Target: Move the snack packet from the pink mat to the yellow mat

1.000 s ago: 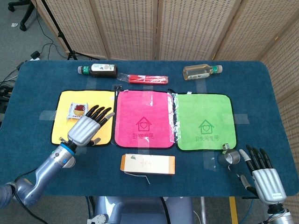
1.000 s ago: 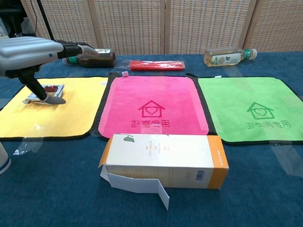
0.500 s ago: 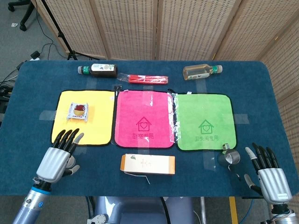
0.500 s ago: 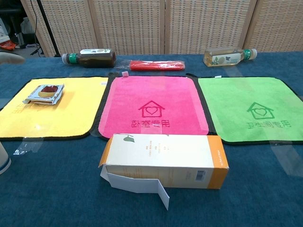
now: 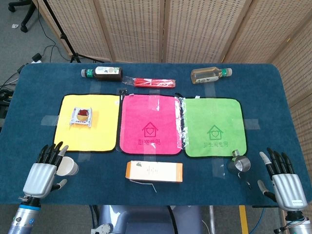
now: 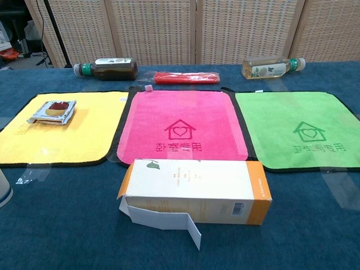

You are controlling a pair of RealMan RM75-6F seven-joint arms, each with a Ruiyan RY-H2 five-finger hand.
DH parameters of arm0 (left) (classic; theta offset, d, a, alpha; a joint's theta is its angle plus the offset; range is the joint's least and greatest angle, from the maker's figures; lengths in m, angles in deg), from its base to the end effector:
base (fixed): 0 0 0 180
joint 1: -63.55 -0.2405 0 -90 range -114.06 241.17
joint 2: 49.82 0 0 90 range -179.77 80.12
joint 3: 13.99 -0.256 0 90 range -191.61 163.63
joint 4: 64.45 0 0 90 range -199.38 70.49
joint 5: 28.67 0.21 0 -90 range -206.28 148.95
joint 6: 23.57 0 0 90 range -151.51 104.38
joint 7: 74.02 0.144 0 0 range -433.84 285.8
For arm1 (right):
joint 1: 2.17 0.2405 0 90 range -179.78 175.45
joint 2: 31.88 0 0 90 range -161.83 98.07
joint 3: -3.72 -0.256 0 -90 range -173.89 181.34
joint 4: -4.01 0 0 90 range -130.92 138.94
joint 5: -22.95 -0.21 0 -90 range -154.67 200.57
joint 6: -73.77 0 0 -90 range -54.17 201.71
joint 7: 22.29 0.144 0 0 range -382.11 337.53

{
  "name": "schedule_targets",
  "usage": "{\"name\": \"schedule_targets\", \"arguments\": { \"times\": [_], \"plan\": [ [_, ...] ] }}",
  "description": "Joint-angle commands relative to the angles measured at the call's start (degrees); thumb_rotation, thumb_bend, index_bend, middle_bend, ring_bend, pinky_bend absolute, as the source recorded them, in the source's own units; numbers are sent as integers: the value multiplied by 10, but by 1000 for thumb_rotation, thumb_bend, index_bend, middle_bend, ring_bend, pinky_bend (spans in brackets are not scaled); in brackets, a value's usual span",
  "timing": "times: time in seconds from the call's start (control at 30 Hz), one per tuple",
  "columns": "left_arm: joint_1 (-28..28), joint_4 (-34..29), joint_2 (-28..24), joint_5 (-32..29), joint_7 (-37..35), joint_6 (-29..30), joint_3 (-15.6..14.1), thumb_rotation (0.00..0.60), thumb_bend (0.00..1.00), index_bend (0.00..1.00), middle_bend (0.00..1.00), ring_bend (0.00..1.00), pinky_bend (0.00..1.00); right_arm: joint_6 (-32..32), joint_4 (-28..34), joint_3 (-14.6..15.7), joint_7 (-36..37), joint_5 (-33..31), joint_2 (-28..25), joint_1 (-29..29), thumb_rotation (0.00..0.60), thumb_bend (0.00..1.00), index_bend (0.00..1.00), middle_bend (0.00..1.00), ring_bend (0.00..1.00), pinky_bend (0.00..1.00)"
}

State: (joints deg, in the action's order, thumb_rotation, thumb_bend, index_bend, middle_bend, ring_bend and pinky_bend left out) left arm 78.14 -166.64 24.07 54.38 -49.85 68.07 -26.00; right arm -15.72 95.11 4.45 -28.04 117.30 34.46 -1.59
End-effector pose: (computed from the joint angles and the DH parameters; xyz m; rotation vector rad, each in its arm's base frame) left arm -0.2508 0.1656 0.0831 -1.5952 -0.8465 -0.8191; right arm -0.3047 -0.1440 0.1423 1.4837 -0.8169 0.8772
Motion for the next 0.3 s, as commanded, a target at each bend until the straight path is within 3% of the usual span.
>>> {"name": "schedule_targets", "arguments": {
  "times": [0.03, 0.3],
  "plan": [
    [-9, 5, -5, 14, -13, 2, 9, 600, 3, 0, 0, 0, 0, 3, 1, 2, -4, 4, 2, 1, 600, 363, 18, 0, 0, 0],
    [-21, 2, -10, 19, -21, -14, 24, 600, 5, 0, 0, 0, 0, 4, 5, 6, -13, 11, 4, 1, 600, 363, 18, 0, 0, 0]
  ]
}}
